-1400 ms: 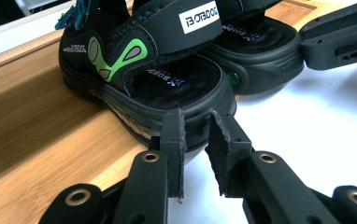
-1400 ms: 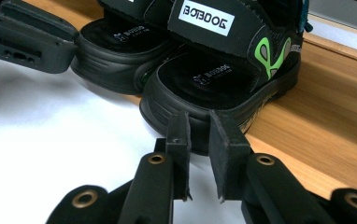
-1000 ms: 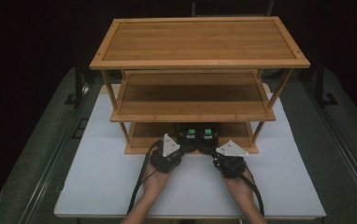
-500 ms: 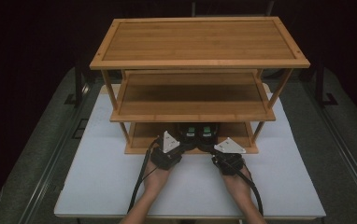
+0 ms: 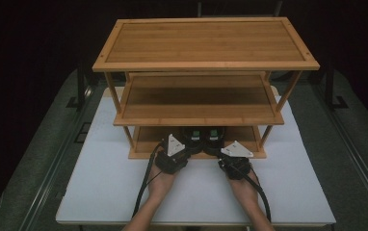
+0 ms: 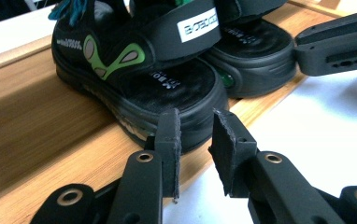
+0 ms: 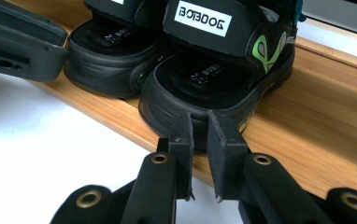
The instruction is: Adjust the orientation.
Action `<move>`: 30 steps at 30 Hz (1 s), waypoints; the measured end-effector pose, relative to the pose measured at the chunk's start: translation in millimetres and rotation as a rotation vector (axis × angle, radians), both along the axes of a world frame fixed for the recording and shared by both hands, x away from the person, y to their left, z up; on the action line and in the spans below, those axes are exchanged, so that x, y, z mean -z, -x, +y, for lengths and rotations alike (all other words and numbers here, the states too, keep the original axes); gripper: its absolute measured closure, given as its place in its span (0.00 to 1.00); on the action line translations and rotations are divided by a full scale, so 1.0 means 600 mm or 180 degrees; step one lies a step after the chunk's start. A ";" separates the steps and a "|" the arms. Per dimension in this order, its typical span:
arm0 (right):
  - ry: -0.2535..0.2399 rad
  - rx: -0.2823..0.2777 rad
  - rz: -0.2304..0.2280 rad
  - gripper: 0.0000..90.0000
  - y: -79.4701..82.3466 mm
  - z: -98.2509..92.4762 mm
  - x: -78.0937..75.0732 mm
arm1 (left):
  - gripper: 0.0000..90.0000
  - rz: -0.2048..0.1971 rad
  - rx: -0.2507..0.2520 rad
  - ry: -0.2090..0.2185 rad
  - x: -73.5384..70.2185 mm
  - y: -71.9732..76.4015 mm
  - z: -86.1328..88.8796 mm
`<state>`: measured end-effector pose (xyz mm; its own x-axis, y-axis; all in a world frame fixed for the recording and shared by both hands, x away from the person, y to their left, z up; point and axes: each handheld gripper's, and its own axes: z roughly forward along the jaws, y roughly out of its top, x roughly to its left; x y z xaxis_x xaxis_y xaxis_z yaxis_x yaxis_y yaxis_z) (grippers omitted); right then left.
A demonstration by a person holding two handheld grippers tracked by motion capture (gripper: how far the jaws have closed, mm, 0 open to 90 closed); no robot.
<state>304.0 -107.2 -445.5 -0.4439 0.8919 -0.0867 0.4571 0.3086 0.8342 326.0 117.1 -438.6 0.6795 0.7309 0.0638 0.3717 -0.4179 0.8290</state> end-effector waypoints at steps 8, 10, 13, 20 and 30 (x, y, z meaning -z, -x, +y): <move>-0.0092 -0.0052 0.0040 0.86 0.011 -0.012 -0.006 | 0.79 -0.0023 0.0085 0.0001 -0.011 0.012 0.004; -0.0096 -0.0065 0.0050 0.86 0.011 -0.014 -0.006 | 0.79 -0.0020 0.0101 0.0014 -0.013 0.015 0.004; -0.0153 -0.0109 0.0089 0.84 0.015 -0.021 -0.009 | 0.78 -0.0006 0.0129 0.0049 -0.016 0.019 0.006; -0.0204 -0.0189 0.0141 0.81 0.023 -0.028 -0.011 | 0.76 0.0026 0.0220 0.0092 -0.022 0.031 0.009; -0.0326 -0.0347 0.0263 0.68 0.038 -0.050 -0.012 | 0.70 0.0103 0.0332 0.0174 -0.022 0.046 0.017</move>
<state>281.4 -137.2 -438.5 -0.5403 0.8404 0.0431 0.4940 0.2753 0.8247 298.4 127.5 -425.7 0.7531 0.6579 0.0025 0.3554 -0.4100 0.8400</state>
